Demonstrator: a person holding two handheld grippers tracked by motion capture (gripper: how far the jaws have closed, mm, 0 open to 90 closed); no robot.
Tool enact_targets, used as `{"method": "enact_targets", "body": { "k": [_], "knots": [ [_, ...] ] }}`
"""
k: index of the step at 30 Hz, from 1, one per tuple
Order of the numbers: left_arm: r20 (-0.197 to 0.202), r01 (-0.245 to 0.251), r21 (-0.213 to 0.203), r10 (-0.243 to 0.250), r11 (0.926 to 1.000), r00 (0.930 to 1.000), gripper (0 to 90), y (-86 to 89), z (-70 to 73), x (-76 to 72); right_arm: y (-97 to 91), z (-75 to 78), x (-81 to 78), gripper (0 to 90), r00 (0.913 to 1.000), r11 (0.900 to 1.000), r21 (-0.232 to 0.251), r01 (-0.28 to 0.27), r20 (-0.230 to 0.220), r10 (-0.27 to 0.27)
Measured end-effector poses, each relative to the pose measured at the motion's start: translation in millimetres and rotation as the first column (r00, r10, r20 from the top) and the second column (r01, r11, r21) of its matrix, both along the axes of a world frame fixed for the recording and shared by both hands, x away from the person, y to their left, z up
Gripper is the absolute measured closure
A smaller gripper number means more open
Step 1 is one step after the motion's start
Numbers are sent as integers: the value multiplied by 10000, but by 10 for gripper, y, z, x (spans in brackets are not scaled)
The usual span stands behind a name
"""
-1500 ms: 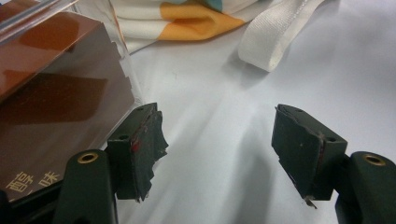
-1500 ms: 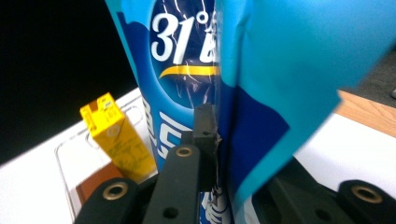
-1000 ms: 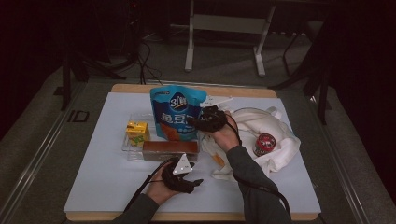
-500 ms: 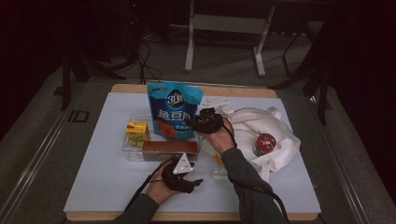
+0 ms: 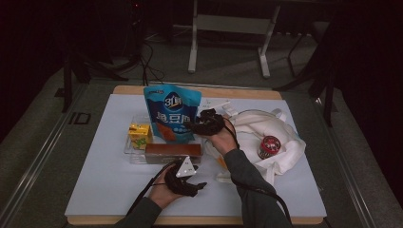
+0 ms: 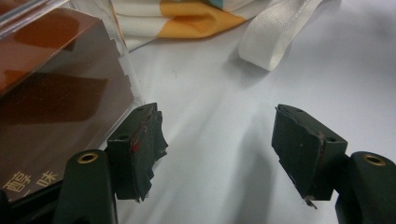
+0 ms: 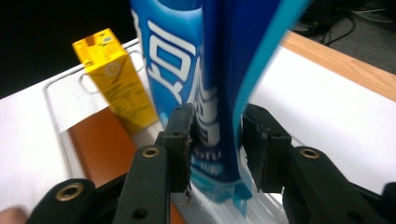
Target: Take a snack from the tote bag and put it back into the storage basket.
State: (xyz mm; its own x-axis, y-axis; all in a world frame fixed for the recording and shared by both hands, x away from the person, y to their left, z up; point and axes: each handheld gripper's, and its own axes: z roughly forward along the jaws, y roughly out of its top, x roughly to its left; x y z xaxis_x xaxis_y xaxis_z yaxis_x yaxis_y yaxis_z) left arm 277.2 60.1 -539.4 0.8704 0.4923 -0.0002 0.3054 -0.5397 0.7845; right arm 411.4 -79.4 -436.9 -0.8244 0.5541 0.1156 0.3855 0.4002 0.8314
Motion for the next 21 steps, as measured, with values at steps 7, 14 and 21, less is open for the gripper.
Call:
{"method": "enact_targets", "body": {
  "k": [7,14,21],
  "knots": [
    [16,-28,-22,28,10000,10000,326,-3,-2,-2,-168,36,-83,609,9994,9986,-394,-344,58,347],
    [2,-20,5,20,10000,10000,326,0,-1,1,-192,-4,-88,760,9990,9916,-1290,-22,438,79],
    [38,-11,17,11,10000,10000,326,0,-1,0,-48,-109,-55,900,9944,9714,-2251,761,891,-573]
  ]
}}
